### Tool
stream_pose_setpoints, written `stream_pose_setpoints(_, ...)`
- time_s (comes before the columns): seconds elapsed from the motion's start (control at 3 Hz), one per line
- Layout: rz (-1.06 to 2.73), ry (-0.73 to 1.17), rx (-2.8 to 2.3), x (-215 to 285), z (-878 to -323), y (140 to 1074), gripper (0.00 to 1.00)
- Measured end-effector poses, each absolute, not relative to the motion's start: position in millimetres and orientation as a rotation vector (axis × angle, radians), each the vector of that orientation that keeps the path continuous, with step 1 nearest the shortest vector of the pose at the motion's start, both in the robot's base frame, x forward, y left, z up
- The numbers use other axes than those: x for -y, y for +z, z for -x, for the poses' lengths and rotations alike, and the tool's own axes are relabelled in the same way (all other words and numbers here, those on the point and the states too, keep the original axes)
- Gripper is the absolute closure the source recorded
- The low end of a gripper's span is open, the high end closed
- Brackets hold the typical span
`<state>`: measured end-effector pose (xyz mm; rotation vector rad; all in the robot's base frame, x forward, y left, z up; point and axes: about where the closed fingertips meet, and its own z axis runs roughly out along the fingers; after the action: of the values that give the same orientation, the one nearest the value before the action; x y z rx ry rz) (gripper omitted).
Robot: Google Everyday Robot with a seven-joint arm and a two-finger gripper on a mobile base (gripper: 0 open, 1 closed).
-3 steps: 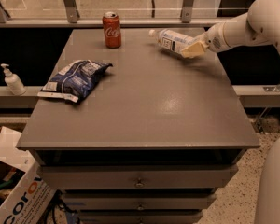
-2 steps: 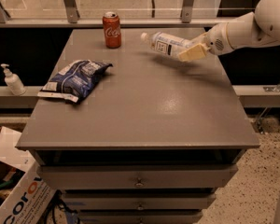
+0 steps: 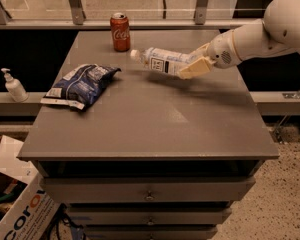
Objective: Move blue plastic bottle near blue chip bag
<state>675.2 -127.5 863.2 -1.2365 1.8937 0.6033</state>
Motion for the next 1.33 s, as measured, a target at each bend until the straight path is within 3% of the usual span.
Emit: stream_pose_setpoints(1.33, 1.443, 0.621, -1.885, 70, -622, 826, 1.00)
